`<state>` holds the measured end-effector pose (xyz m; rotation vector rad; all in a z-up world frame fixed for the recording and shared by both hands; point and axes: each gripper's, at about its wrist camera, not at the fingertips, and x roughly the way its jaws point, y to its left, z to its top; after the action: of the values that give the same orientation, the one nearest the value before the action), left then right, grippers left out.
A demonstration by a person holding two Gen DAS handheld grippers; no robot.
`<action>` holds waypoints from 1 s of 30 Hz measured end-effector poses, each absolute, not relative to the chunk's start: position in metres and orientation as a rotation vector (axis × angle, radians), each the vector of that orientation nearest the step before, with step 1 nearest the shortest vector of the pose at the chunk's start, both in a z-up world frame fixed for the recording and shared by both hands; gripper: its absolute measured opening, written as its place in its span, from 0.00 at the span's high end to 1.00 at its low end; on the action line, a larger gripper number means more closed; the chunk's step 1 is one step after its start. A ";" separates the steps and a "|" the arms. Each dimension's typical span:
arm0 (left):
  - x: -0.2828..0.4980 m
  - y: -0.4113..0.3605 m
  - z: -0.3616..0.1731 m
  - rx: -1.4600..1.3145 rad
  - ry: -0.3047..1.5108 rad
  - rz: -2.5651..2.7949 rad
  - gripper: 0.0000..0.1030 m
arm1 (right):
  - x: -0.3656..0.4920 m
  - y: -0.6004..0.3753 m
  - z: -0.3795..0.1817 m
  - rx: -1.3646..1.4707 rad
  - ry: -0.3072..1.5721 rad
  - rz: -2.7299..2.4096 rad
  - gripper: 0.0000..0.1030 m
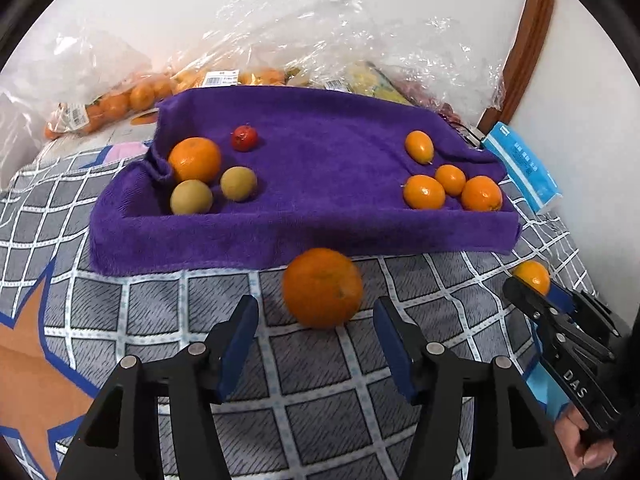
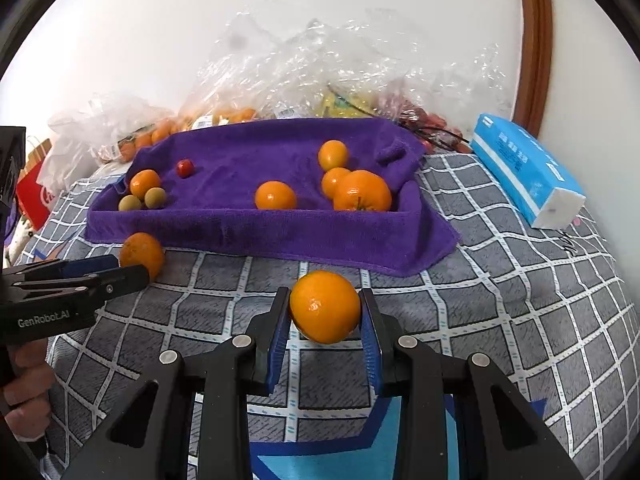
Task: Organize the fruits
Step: 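Grasp a tangerine with the right tool while the left tool grasps a large tangerine, then lift both tangerines and carry them over the purple towel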
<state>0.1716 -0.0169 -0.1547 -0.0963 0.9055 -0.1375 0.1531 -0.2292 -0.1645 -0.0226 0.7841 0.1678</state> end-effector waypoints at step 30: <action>0.166 -0.002 -0.144 -0.211 0.754 -0.162 0.61 | 0.155 -0.230 -0.165 0.007 0.789 0.228 0.68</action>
<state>0.1660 -0.0018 -0.1442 -0.2109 0.7544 -0.1621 0.1546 -0.2302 -0.1646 0.0066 0.7889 0.2276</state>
